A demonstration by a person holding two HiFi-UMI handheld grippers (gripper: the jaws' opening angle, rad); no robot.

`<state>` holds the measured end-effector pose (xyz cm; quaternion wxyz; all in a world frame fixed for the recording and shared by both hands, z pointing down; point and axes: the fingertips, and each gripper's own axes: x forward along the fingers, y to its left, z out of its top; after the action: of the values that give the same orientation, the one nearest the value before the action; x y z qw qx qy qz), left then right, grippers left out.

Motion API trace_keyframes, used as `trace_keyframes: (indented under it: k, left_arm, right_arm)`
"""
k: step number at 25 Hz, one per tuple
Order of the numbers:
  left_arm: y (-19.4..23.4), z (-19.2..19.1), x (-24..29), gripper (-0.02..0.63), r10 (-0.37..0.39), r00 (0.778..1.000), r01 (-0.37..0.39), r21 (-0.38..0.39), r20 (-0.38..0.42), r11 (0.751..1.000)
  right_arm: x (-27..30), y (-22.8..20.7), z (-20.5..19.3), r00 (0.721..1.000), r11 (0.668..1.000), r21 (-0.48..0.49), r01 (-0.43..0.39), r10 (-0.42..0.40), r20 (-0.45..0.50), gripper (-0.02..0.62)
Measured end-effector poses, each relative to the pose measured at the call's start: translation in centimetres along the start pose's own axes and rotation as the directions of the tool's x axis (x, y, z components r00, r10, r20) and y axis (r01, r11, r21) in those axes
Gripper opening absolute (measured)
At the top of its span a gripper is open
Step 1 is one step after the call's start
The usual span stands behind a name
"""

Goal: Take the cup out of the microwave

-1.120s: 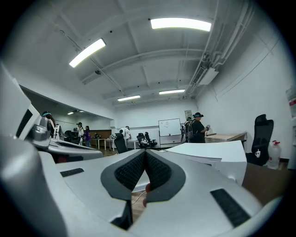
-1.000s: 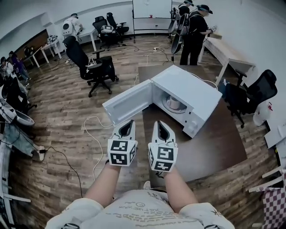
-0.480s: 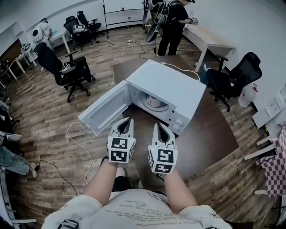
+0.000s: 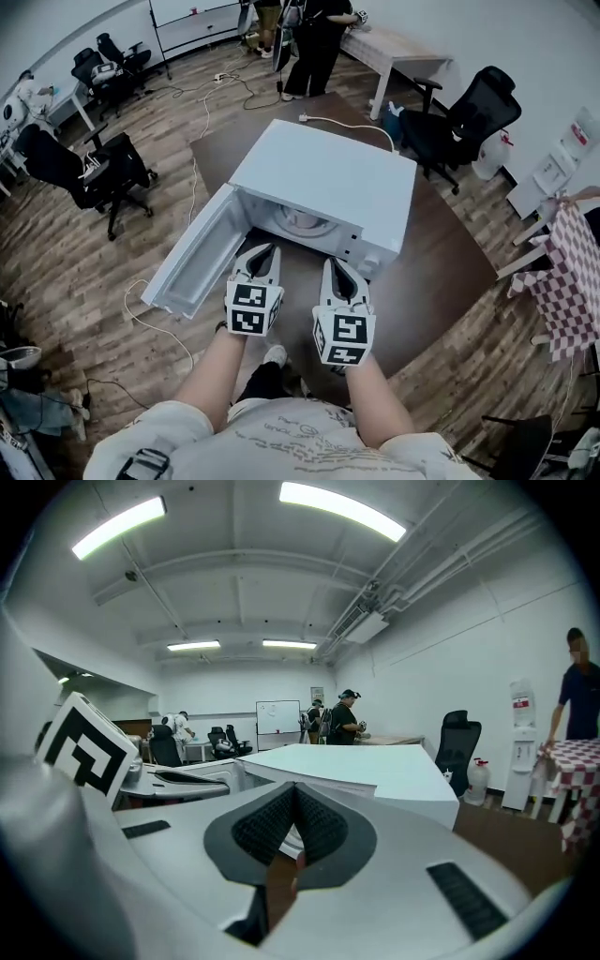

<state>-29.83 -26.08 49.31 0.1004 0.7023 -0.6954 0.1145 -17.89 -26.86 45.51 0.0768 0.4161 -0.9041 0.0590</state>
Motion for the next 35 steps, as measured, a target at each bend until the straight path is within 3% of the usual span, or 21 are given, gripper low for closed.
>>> trace_keyframes:
  k: [9,12,22,26,35]
  left_arm:
    - [2.7,-2.5,6.8,0.015,-0.13,0.989,0.131,0.005,-0.064,0.991]
    - [3.0,-3.6,8.9,0.084,-0.171,0.981,0.172,0.009,-0.091,0.985]
    - [3.9,-7.8,14.7,0.095,-0.21,0.958,0.221,0.037,-0.197,0.975]
    - [3.7,-9.0,16.3,0.098,-0.212,0.951,0.238,0.093,-0.225,0.967]
    - [2.9,-10.0,18.5,0.099,-0.238,0.941,0.26,0.062,-0.242,0.964]
  right_arm:
    - [1.4,-0.7,-1.1,0.988,0.99,-0.005,0.144,-0.144,-0.056,0.012]
    - [1.2,-1.2,-1.8,0.979,0.982,0.001,0.191,-0.19,-0.076,0.012]
    - [0.5,-3.4,-2.5,0.939,0.945,0.004,0.328,-0.325,-0.113,0.012]
    - [0.4,-3.8,-3.0,0.925,0.932,-0.007,0.361,-0.359,-0.127,0.012]
    - [0.1,-4.9,-3.2,0.896,0.908,-0.045,0.417,-0.419,-0.149,0.012]
